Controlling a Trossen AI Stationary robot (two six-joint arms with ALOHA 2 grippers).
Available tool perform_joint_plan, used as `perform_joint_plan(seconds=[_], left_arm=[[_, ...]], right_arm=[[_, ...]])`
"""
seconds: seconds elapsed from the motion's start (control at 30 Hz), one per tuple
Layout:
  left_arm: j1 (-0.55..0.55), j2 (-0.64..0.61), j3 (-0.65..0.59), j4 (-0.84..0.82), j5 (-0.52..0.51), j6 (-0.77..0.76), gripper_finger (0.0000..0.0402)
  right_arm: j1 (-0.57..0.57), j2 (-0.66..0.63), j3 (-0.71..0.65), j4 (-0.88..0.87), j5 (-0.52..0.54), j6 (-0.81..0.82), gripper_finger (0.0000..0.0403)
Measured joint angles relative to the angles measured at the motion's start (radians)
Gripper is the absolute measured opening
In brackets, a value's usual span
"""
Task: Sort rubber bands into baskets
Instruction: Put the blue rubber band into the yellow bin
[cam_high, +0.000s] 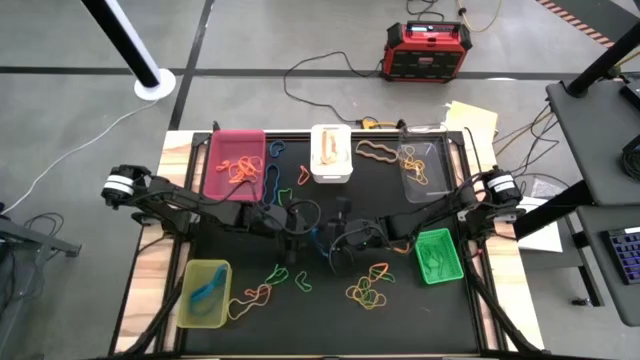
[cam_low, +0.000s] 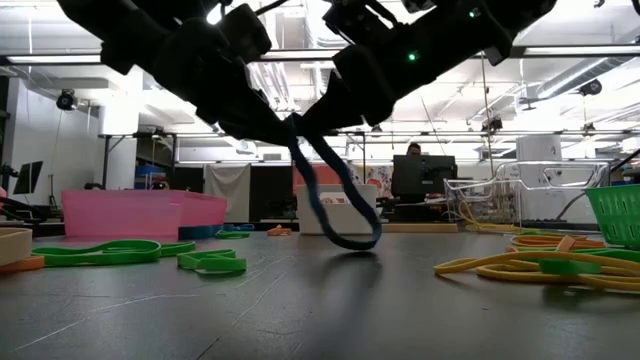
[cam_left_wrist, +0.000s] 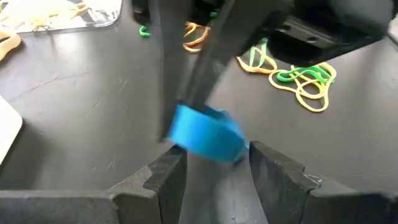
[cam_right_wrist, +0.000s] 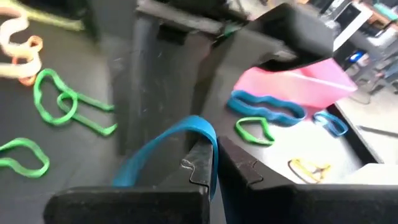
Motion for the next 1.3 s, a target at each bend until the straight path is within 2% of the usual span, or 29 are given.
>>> perform_joint_plan(seconds=[0.17, 0.27, 0.33, 0.47, 0.5, 0.7, 0.93, 1.13, 1.3], left_arm=[[0.0, -0.001, 0.0, 0.024, 0.001, 0.0, 0.0156], [-0.002, -0.001, 0.0, 0.027, 0.002, 0.0, 0.0142], [-0.002, -0.001, 0.0, 0.021, 0.002, 0.001, 0.0114], [-0.002, -0.001, 0.0, 0.002, 0.002, 0.019, 0.0023], [-0.002, -0.001, 0.0, 0.002, 0.002, 0.02, 0.0013], [-0.002, -0.001, 0.0, 0.0, 0.002, 0.023, 0.0002], [-0.018, -0.021, 0.0, -0.058, 0.011, 0.019, 0.0], [-0.084, -0.119, 0.021, -0.189, 0.027, -0.005, 0.0], [-0.152, -0.229, 0.099, -0.345, 0.024, -0.012, 0.0]], right_arm=[[0.0, 0.0, 0.001, 0.063, 0.008, -0.043, 0.0009], [0.0, -0.002, 0.001, 0.073, 0.006, -0.058, 0.0009], [0.0, -0.002, 0.001, 0.072, 0.006, -0.06, 0.0009], [0.002, -0.002, 0.001, 0.069, 0.001, -0.056, 0.001], [0.002, -0.002, 0.001, 0.068, 0.0, -0.05, 0.0012], [0.002, -0.002, 0.001, 0.052, -0.01, 0.026, 0.0035], [0.002, -0.013, 0.001, 0.01, -0.009, 0.115, 0.0103], [0.002, -0.037, 0.001, -0.028, -0.009, 0.135, 0.0153], [0.002, -0.062, 0.001, -0.058, -0.009, 0.148, 0.0174]])
